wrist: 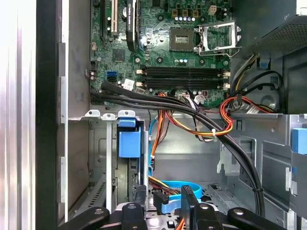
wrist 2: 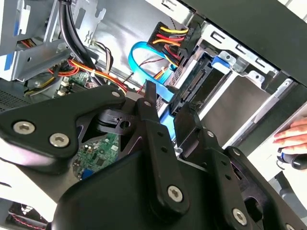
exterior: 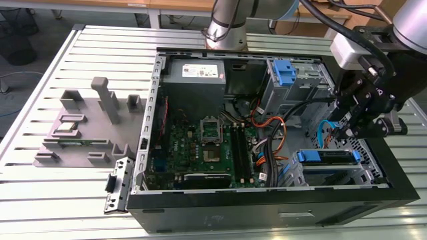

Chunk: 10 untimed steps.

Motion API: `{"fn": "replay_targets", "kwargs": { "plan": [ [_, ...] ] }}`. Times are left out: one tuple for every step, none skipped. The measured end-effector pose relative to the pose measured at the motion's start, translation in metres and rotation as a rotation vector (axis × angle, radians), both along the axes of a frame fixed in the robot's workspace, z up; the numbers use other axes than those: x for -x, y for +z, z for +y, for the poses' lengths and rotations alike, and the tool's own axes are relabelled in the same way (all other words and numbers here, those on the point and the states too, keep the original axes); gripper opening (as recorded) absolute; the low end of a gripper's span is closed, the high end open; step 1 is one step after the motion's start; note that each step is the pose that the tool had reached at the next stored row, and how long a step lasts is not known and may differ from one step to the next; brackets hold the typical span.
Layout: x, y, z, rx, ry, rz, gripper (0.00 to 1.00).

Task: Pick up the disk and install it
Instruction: 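Insert the first disk wire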

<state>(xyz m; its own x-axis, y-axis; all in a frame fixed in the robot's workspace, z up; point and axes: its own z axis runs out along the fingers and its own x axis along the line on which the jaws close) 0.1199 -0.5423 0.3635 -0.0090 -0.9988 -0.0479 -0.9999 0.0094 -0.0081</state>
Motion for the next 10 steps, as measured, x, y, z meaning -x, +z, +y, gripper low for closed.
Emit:
{"fn": "replay_targets", "kwargs": {
  "plan": [
    [-0.0004, -0.0003, 0.0002, 0.0002, 0.0, 0.0, 0.42],
    [-0.0009, -0.0005, 0.0003, 0.0013, 0.0, 0.0, 0.42],
    [-0.0016, -0.0005, 0.0003, 0.0027, 0.0, 0.0, 0.42],
    [-0.0024, -0.0006, 0.0003, 0.0037, 0.0, 0.0, 0.42],
    [-0.0032, -0.0011, 0.0003, 0.0042, 0.0, 0.0, 0.42],
    [-0.0041, -0.0017, 0.0003, 0.0048, 0.0, 0.0001, 0.42],
    [-0.0048, -0.0025, 0.0003, 0.0053, 0.0, 0.0001, 0.42],
    [-0.0053, -0.0037, 0.0003, 0.0055, 0.0, 0.0, 0.42],
    [-0.0055, -0.005, 0.0003, 0.0054, 0.0, 0.0, 0.42],
    [-0.0055, -0.006, 0.0003, 0.0056, 0.0, 0.0001, 0.42]
  ]
}}
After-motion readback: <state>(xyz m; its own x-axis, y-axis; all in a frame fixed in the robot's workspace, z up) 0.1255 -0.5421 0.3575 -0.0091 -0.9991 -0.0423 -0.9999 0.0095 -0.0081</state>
